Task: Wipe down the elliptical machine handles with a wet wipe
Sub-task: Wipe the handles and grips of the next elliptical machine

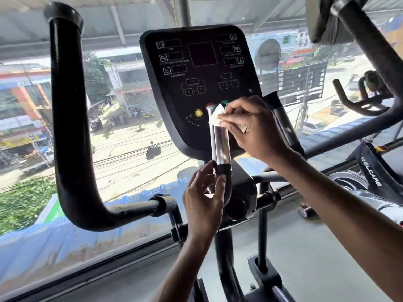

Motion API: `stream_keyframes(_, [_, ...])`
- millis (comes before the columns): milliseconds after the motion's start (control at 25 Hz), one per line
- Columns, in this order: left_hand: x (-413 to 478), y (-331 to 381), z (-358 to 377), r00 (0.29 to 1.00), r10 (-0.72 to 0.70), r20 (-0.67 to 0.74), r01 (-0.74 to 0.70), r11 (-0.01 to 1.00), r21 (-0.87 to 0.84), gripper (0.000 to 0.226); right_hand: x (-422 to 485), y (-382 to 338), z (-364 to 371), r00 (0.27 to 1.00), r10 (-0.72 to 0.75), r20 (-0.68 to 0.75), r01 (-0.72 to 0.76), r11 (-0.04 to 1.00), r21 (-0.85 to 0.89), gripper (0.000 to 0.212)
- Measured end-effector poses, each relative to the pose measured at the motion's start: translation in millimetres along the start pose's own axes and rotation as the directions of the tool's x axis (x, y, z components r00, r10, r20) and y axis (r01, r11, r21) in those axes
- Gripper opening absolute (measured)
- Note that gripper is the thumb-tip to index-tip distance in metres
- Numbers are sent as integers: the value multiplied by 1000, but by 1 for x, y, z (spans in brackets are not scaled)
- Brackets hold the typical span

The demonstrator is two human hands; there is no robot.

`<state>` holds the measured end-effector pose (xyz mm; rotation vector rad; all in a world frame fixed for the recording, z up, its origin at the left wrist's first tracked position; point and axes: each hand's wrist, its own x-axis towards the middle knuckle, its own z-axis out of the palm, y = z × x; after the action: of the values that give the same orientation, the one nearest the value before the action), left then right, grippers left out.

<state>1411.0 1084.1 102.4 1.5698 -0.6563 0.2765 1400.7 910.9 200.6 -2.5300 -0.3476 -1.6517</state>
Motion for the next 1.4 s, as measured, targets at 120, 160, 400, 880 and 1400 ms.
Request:
stream_keyframes(120, [-1,-1,-2,1000,19,-2,-19,1000,18,36,-9,-6,-2,959,-167,229,152,985,84,14])
stream_keyframes(160, [-1,-1,-1,1000,21,-7,-21,1000,23,36,-8,-7,-2,939,-199,279,181,979,88,15])
stream_keyframes(400, [0,-1,-1,1000,-10,-7,11,1000,11,33,42,1,1,992,-72,101,87,985,-149,12])
stream_keyframes(880, [-5,4,-1,993,-109,-55,108,994,-20,12,-29,-27,-9,937,-118,330,116,993,25,8])
stream_keyframes(1400, [3,12,0,998,-57,4,57,997,-60,28,12,-5,27,803,523,-286,-451,847,281,12])
